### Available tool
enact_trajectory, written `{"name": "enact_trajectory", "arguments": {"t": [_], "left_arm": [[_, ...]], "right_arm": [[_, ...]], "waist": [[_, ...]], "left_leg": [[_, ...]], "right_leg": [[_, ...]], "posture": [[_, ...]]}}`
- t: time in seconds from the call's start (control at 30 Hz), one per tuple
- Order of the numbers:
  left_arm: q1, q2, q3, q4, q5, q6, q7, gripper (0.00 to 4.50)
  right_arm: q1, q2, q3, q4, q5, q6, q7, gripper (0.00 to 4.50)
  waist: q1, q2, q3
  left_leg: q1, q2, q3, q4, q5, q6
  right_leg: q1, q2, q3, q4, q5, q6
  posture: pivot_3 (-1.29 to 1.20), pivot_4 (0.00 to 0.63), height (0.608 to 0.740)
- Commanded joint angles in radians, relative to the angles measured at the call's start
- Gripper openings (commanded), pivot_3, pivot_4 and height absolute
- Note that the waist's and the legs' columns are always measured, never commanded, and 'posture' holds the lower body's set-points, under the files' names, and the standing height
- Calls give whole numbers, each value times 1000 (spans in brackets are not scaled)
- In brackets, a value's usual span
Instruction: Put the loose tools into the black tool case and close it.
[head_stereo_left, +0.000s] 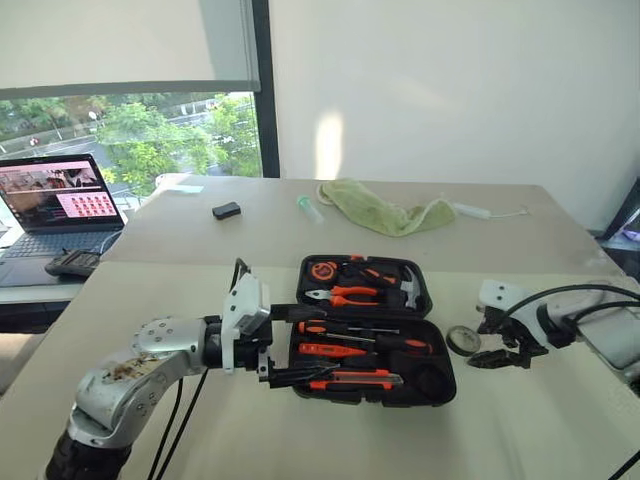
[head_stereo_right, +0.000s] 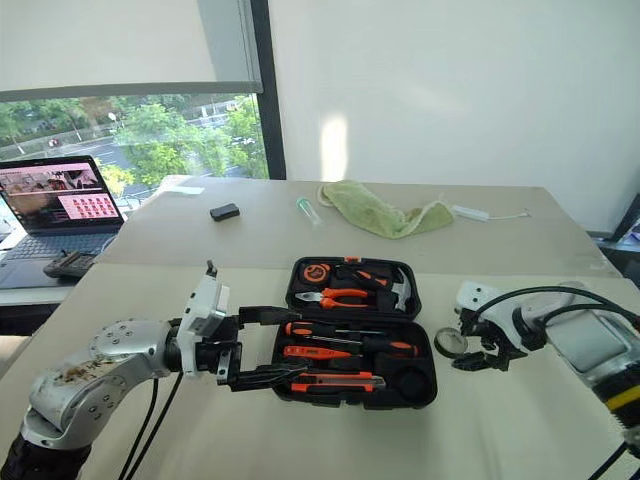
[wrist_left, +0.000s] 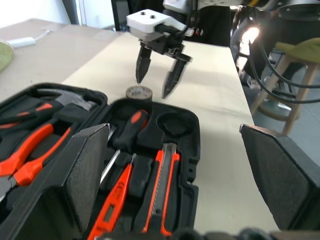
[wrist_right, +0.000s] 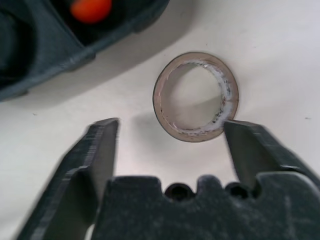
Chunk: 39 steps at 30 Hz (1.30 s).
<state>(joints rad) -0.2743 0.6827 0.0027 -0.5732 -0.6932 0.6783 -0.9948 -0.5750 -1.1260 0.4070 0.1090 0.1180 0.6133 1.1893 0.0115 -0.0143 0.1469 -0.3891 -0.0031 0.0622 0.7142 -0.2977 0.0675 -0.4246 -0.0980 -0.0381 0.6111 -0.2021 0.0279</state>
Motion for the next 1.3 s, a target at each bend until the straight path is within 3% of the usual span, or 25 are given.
{"name": "enact_trajectory", "arguments": {"t": [0.03,0.23,0.27,0.47,0.67,0.83,1.1,1.3], "left_arm": [[-1,18,17,7,1,-41,-17,4500],[6,21,10,32,13,-67,-16,4500],[10,21,11,35,19,-71,-12,4500],[29,21,9,69,53,-102,-4,4500],[23,12,-14,100,82,-131,-10,4500],[30,18,-17,102,95,-143,-11,4500],[50,17,-13,91,108,-157,-5,4500],[52,19,-12,88,107,-158,-1,4500]], "right_arm": [[-34,19,-7,41,-54,-52,33,2101],[-14,23,-66,3,-46,-55,58,60],[-8,12,-89,-31,-26,-34,68,24],[5,-75,-199,-413,213,260,202,24],[71,-40,-150,-666,265,432,91,24],[115,-15,-103,-734,264,485,7,24],[144,-36,-28,-679,192,421,-39,24],[141,-37,-9,-645,157,388,-50,2036]], "waist": [[1,0,0],[1,0,0],[1,0,0],[1,7,4],[2,6,5],[5,6,5],[1,1,4],[4,0,4]], "left_leg": [[0,0,0,0,0,0],[0,0,0,0,1,-2],[0,0,0,0,1,-2],[0,1,-1,-1,-1,1],[0,2,-2,-1,-3,3],[-1,-1,-2,0,-1,0],[2,0,-1,0,-1,0],[1,-1,-1,2,-3,4]], "right_leg": [[0,0,0,0,0,0],[0,0,0,0,0,0],[0,0,0,0,0,0],[-1,-1,0,1,0,0],[0,-3,-1,0,1,-1],[-1,-8,-3,1,1,-1],[2,-6,-3,0,1,-1],[1,-7,-3,0,1,-1]], "posture": [[0,150,740],[0,150,740],[0,150,740],[0,150,740],[0,150,740],[0,150,740],[0,150,740],[0,150,740]]}}
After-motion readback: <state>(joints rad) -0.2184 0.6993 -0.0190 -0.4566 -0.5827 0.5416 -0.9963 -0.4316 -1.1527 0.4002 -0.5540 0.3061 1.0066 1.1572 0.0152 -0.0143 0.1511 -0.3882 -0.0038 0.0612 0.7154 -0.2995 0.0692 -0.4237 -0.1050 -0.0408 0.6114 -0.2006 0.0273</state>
